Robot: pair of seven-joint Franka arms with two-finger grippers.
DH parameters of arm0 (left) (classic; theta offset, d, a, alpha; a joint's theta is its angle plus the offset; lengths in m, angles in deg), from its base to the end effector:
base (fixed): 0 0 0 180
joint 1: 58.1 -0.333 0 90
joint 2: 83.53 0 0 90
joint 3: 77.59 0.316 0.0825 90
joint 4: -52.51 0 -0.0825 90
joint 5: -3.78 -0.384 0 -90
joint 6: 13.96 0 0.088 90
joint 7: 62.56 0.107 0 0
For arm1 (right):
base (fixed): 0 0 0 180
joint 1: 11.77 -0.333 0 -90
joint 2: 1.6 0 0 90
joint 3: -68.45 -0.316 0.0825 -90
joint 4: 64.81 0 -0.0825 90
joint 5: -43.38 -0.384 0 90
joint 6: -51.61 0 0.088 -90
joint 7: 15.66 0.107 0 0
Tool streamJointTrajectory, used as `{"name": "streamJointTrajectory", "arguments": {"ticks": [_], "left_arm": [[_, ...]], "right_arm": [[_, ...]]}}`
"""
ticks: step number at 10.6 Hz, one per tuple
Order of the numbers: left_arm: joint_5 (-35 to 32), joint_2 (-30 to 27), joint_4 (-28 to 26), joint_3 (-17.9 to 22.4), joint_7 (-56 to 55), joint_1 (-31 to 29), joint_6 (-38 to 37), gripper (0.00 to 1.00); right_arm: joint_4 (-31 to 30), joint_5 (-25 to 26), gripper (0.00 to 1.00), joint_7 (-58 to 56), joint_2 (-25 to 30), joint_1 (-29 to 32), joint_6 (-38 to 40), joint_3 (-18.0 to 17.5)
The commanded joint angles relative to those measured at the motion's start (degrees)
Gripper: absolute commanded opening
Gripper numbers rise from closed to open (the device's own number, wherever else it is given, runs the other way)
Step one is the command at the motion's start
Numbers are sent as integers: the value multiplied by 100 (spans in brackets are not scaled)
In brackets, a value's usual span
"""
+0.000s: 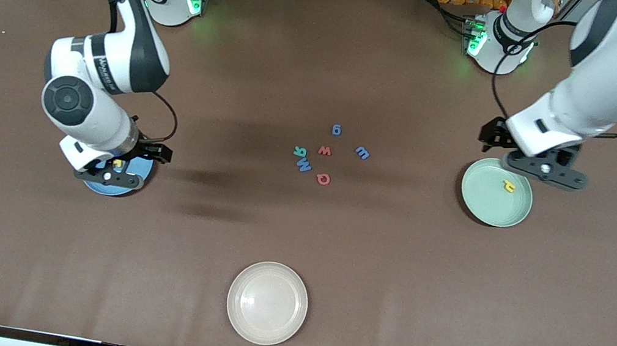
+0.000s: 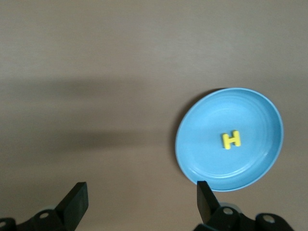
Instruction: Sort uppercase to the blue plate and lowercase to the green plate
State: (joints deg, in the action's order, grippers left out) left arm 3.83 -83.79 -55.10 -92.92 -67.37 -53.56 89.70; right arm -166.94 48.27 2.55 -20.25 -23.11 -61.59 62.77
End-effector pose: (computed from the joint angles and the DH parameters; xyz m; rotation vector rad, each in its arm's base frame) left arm 0.5201 -0.1883 0.5011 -3.0990 0.4092 0.0985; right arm 0.6000 0.1736 0.3637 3.0553 0.0227 -0.1694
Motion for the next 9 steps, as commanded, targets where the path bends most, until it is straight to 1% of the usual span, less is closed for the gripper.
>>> {"name": "streamJointTrajectory", "arguments": {"ticks": [1,3,4,5,6,8,9], "left_arm": [[145,-115,-829,-416,7,-77,801,100],[162,-97,-1636,-917,7,-77,1828,100],[162,-2,-1989,-1120,41,-77,2408,100],[162,156,-2184,-1313,77,-68,2840,100],[127,349,-2299,-1480,94,-59,3236,100],[5,867,-2326,-1753,103,29,3887,100],[-213,1131,-2326,-1763,95,107,4151,100]], "right_arm": [[176,-119,100,165,150,-192,122,58],[185,-119,100,201,282,-289,105,75],[194,-128,100,201,396,-324,114,84],[176,-146,100,166,597,-281,131,102],[159,-146,100,139,817,-211,140,163],[167,-146,100,78,1090,-193,280,391],[176,-146,100,17,1144,-149,281,444]]}}
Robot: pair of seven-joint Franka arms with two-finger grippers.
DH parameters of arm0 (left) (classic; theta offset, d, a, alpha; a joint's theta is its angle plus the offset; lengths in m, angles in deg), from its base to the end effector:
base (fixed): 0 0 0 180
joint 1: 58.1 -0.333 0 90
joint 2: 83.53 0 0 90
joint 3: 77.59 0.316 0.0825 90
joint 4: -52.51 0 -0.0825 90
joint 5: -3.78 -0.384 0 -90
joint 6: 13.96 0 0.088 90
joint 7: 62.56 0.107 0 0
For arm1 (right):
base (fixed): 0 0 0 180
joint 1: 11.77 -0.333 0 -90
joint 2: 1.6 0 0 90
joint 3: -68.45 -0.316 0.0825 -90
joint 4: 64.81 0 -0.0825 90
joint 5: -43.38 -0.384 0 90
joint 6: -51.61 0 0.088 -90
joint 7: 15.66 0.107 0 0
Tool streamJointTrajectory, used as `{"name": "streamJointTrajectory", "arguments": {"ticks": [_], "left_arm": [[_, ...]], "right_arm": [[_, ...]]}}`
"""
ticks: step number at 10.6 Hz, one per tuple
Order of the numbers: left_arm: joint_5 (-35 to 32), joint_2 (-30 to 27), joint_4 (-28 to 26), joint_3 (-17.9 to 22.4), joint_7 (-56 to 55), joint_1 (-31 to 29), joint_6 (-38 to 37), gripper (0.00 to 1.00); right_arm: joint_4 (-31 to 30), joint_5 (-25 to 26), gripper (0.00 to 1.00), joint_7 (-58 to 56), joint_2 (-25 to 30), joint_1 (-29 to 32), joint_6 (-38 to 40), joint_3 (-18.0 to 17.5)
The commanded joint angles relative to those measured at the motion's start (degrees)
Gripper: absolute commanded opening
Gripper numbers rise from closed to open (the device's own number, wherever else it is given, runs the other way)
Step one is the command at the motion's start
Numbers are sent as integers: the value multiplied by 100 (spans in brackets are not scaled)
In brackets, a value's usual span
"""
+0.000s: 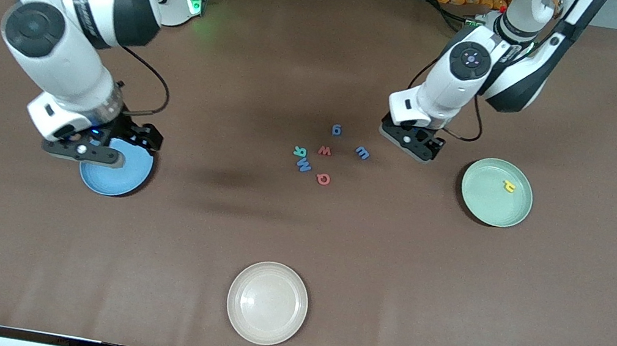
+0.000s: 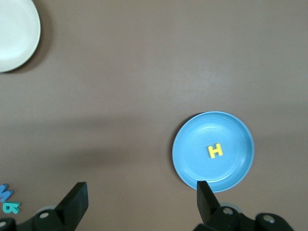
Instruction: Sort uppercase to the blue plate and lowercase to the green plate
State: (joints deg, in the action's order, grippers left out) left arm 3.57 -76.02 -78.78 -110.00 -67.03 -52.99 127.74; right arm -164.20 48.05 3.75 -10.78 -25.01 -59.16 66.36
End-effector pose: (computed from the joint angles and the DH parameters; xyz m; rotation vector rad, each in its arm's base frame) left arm 0.4222 -0.3237 0.3093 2.9279 -0.8630 0.0643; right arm 0.5942 0.1559 0.4844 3.0833 -0.0684 0.0894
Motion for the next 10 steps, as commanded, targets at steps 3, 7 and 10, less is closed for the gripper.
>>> {"name": "streamJointTrajectory", "arguments": {"ticks": [3,7,10], "left_arm": [[-829,1031,59,-64,43,218,964,100],[-1313,1366,77,-55,-54,465,1123,100],[-2541,1752,182,-29,-553,456,1132,100]], "right_arm": [[-89,-116,100,-139,250,128,29,129],[95,-124,100,-148,233,181,3,225],[384,-133,100,-121,215,164,37,235]]}}
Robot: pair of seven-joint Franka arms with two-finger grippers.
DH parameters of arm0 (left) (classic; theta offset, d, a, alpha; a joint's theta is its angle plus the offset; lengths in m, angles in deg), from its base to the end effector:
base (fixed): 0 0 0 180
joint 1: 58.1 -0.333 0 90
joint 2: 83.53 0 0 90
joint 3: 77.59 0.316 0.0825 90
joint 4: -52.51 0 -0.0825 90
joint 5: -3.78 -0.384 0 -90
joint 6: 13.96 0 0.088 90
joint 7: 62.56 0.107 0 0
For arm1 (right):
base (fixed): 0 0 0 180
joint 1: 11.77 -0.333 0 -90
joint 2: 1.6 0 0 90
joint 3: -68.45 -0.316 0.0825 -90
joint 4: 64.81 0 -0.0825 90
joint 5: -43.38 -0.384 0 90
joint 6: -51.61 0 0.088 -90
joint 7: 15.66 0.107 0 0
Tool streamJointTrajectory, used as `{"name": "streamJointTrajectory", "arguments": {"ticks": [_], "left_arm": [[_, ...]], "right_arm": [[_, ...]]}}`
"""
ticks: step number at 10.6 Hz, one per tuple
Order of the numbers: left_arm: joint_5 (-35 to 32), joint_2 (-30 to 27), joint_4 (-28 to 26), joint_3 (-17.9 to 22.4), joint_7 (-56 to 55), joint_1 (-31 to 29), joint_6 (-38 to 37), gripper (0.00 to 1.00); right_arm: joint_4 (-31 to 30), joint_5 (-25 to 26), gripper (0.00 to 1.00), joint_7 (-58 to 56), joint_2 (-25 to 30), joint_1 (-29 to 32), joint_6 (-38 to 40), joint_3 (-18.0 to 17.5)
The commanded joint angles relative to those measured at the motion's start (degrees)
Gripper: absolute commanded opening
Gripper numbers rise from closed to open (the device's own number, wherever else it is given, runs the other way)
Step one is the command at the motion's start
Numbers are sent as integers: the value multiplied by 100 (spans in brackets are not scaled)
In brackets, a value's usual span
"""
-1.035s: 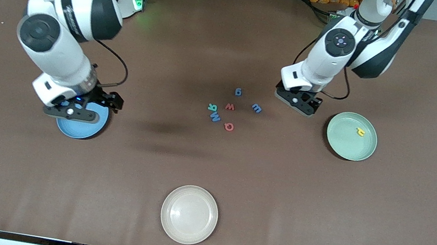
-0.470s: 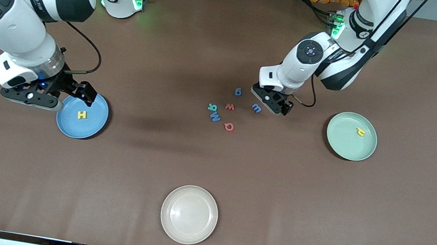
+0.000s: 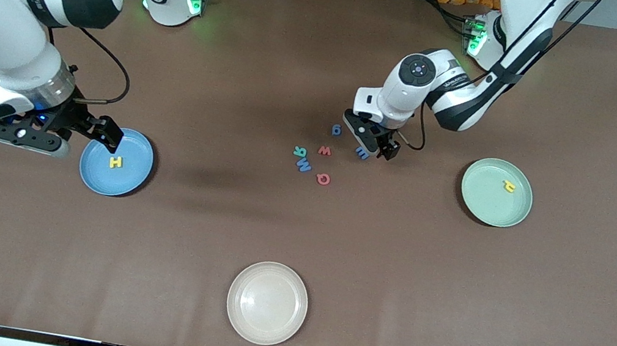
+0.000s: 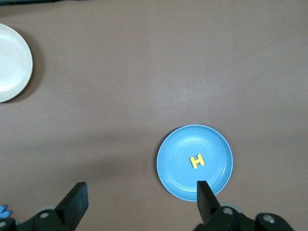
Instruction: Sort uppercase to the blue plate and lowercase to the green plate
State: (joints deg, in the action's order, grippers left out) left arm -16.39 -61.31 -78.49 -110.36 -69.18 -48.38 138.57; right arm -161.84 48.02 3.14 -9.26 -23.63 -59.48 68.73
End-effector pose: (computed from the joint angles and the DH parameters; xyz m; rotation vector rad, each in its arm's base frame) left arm 0.3845 -0.3744 0.2148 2.7759 -1.3303 0.0852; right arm 0.6042 0.1183 0.5213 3.0855 -0.1560 0.1982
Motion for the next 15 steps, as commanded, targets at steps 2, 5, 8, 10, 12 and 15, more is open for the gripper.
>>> {"name": "streamJointTrajectory", "arguments": {"ticks": [2,5,8,10,12,15], "left_arm": [[-1083,484,241,16,-848,4,40,100],[-1138,660,365,60,-990,30,40,100],[-1155,862,637,200,-982,65,40,100],[-1147,941,716,209,-999,162,31,98],[-1155,994,734,209,-1199,284,22,96],[-1296,985,708,218,-1245,267,-4,93]], "right_arm": [[175,-129,100,-43,54,26,70,-2],[175,-129,100,-25,45,8,79,-10],[175,-129,99,-34,36,-1,131,-11],[175,-129,95,-34,45,-9,167,-19],[167,-129,92,-25,28,-18,167,-28],[175,-129,89,-25,19,-27,158,-28]]}}
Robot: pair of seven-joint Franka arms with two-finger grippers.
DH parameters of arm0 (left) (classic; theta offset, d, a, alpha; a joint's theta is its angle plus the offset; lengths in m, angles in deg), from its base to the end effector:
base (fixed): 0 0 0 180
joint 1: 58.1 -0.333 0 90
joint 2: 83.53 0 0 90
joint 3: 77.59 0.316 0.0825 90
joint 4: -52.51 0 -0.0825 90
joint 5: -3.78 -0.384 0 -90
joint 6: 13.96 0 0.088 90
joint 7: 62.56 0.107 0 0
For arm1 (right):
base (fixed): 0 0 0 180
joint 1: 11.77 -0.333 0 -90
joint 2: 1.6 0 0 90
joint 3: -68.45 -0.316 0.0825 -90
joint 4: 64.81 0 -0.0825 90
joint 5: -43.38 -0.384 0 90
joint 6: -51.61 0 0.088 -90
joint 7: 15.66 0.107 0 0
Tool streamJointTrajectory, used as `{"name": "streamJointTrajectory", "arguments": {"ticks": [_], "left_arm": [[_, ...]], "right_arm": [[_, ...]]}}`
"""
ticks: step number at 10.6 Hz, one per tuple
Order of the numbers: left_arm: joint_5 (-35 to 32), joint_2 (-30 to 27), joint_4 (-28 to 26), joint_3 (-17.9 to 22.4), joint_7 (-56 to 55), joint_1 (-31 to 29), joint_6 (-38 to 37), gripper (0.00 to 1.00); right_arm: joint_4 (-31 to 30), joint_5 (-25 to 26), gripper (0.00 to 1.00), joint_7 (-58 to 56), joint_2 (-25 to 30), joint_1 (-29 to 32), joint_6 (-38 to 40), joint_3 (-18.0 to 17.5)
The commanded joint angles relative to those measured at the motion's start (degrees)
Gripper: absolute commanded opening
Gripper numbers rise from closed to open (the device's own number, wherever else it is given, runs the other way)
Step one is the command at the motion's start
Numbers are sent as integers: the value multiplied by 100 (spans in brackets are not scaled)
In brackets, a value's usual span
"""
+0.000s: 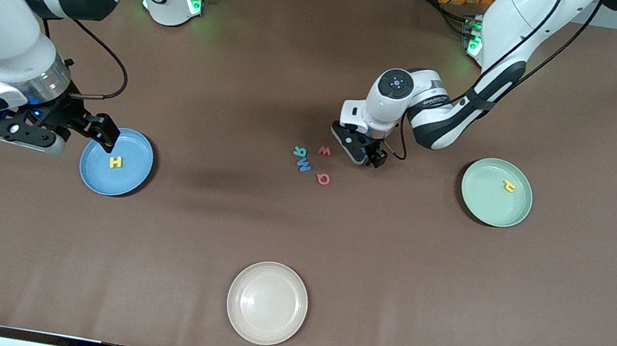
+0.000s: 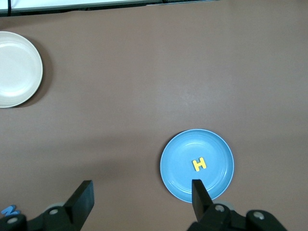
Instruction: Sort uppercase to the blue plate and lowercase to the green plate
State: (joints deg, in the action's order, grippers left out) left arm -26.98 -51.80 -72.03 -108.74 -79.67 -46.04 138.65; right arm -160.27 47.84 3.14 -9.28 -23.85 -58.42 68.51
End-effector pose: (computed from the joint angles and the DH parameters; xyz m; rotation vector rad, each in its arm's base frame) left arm 0.3924 -0.3990 0.1734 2.8097 -1.2835 0.0759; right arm 0.6045 0.1232 0.5327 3.0908 -0.1485 0.2104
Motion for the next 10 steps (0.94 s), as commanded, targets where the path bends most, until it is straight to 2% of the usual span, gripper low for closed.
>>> {"name": "streamJointTrajectory", "arguments": {"ticks": [1,3,6,7,8,10], "left_arm": [[-342,35,44,57,-187,33,-12,90],[-422,35,17,57,-196,24,-21,84],[-431,35,0,57,-196,24,-38,81],[-448,35,0,83,-196,24,-38,79],[-518,35,0,83,-196,15,-38,77],[-615,35,0,92,-187,15,-38,72]], "right_arm": [[19,-112,87,-34,30,-5,52,-15],[19,-112,83,-34,21,-5,52,-7],[10,-112,58,-52,12,-5,69,-7],[10,-112,56,-61,21,4,104,-7],[19,-112,48,-78,21,30,148,-7],[27,-120,47,-104,73,100,244,11]]}}
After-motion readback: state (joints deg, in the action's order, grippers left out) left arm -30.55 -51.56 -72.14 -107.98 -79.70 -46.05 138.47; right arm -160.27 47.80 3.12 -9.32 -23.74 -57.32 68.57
